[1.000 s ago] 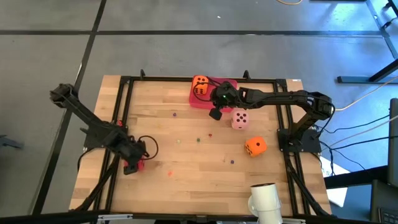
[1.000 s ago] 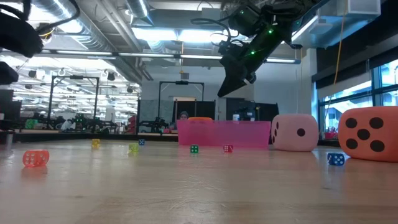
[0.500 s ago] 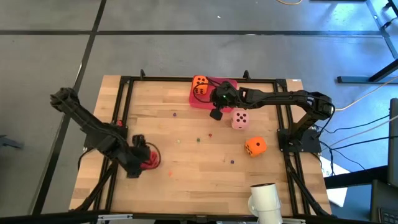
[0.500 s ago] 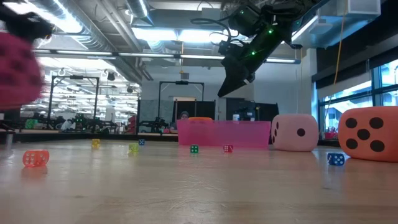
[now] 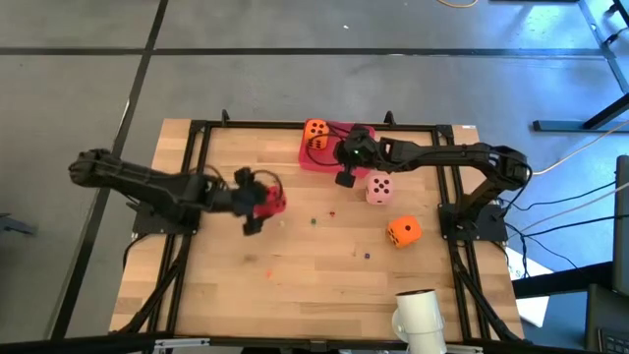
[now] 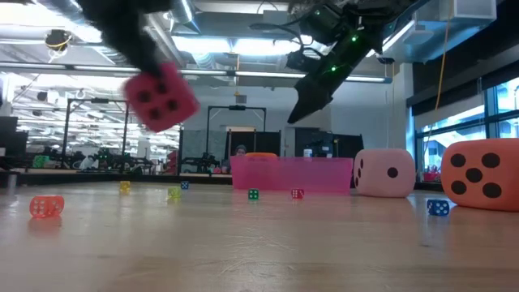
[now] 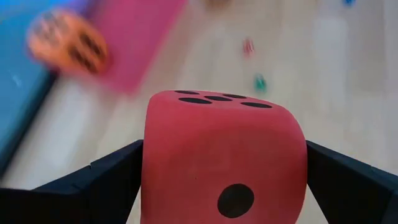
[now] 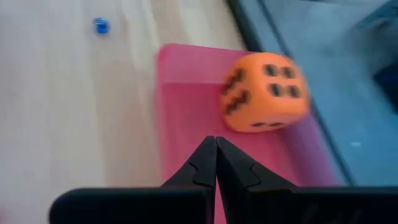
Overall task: Pick & Place Dice
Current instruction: Put the large red die into the red bin
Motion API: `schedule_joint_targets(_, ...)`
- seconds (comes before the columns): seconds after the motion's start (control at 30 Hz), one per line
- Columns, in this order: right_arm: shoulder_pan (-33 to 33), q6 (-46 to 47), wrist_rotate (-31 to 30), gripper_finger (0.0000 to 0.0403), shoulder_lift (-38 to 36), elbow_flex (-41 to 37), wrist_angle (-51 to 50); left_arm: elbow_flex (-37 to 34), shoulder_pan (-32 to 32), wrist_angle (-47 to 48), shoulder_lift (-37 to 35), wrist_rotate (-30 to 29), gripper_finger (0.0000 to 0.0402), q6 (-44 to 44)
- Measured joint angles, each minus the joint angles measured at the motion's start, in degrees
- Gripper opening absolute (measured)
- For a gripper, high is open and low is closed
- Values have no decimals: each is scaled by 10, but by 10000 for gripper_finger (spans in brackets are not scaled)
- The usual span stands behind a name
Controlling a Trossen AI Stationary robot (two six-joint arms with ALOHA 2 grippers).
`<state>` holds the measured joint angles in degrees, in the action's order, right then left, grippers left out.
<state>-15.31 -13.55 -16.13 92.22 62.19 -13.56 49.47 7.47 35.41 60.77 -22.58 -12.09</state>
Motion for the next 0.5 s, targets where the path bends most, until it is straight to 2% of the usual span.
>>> schedule_joint_targets(0.1, 0, -4, -28, 9, -19, 0, -15, 0, -58, -83, 6, 1, 400, 89)
schedule_joint_targets(0.27, -1, 1, -31, 9, -41, 0, -21, 1, -148, -216, 30, 17, 400, 205)
schedule_joint_targets(0.4, -3, -7, -31, 9, -41, 0, -20, 1, -219, -304, 78, 99, 400, 267)
schedule_joint_targets(0.5, -7, -10, -29, 9, -41, 0, -19, 1, -271, -364, 126, 161, 400, 278)
